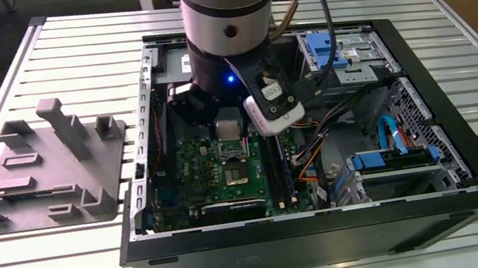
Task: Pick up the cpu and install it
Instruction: 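Pick up the cpu and move it towards the insertion slot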
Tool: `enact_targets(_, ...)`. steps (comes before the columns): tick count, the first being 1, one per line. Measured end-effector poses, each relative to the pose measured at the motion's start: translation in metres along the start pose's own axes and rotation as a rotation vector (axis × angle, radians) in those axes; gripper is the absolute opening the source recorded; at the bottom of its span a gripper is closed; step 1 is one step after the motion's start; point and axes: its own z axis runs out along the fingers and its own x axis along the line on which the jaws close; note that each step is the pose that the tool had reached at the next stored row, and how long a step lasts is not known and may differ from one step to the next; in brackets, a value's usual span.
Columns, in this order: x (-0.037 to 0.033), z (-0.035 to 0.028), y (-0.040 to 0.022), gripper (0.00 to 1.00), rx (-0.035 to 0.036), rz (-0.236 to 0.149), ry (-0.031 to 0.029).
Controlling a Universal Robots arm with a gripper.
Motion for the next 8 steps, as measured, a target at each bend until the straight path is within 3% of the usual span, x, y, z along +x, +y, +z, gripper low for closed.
enact_targets(8,0.0000,0.0040,-0.0004,0.47,0.0001,0.000,0.0000)
